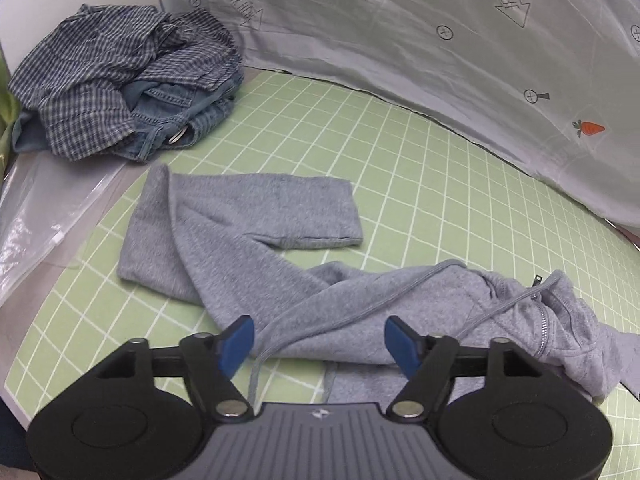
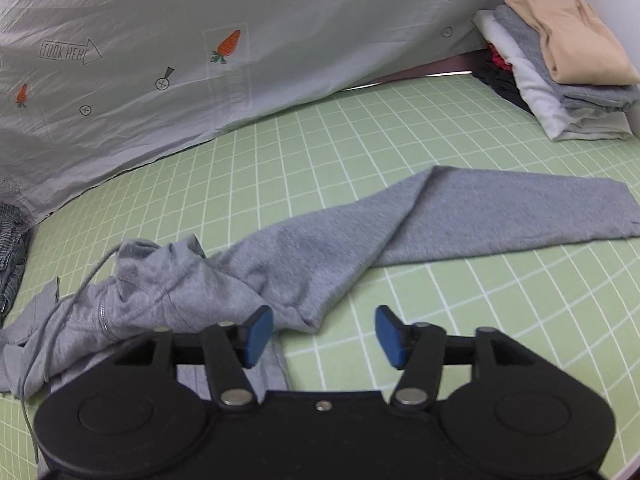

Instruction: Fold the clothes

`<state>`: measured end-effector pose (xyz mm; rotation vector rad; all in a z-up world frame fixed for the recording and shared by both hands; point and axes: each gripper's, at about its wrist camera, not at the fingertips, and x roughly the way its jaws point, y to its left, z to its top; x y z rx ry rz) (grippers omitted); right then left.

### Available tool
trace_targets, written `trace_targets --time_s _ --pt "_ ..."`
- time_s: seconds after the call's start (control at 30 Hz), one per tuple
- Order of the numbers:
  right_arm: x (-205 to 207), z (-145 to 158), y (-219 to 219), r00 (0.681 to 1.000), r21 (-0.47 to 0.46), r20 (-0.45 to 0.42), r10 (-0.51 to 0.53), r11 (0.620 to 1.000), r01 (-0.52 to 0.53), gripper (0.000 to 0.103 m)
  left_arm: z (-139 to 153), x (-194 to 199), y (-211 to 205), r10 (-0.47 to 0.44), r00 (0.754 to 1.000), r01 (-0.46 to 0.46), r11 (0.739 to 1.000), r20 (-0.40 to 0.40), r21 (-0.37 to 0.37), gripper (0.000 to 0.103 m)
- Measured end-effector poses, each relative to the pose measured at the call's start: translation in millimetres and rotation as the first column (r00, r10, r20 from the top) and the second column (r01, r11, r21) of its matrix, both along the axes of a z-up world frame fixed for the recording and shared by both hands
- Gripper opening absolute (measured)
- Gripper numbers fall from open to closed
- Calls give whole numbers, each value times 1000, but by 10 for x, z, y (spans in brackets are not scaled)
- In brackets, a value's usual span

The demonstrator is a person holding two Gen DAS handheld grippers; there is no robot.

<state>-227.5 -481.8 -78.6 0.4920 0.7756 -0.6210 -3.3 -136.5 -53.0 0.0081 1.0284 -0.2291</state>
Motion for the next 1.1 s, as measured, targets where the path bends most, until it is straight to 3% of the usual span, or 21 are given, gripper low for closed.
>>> trace_targets --time_s 0.13,0.3,0.53,0.6,0.63,0.67,0.73,0.77,1.0,1.1 --pt "401 -55 -23 999 30 1 36 999 -36 100 -195 206 -263 -63 998 63 998 -29 23 85" --pt "900 -174 -57 996 99 2 94 991 -94 97 -455 555 -545 -98 989 97 995 -112 -14 85" --pt "1501 -344 -85 987 204 8 162 966 -160 66 -651 702 -812 -209 965 193 975 -159 -112 82" --pt "1542 -382 -64 985 231 15 169 958 -168 62 -664 674 -863 -251 954 229 963 -161 -144 48" --pt "1562 -400 -54 985 244 19 173 954 -173 55 -671 656 -877 -261 951 236 959 -166 -157 40" --pt "1556 -397 -40 984 250 28 177 952 -178 47 -667 630 -876 -263 950 235 957 -168 -171 21" --pt "1515 -367 -9 982 254 49 185 948 -191 10 -639 572 -864 -262 951 231 955 -162 -187 15" --pt "1495 -352 6 980 255 60 189 946 -198 5 -597 538 -846 -262 953 232 954 -151 -189 14" --pt "974 -22 66 970 191 156 185 958 -213 3 -236 92 -604 -275 960 258 944 -60 -206 13" --pt "621 35 96 968 156 154 199 962 -222 1 -168 -196 -488 -289 956 275 942 -49 -194 13"
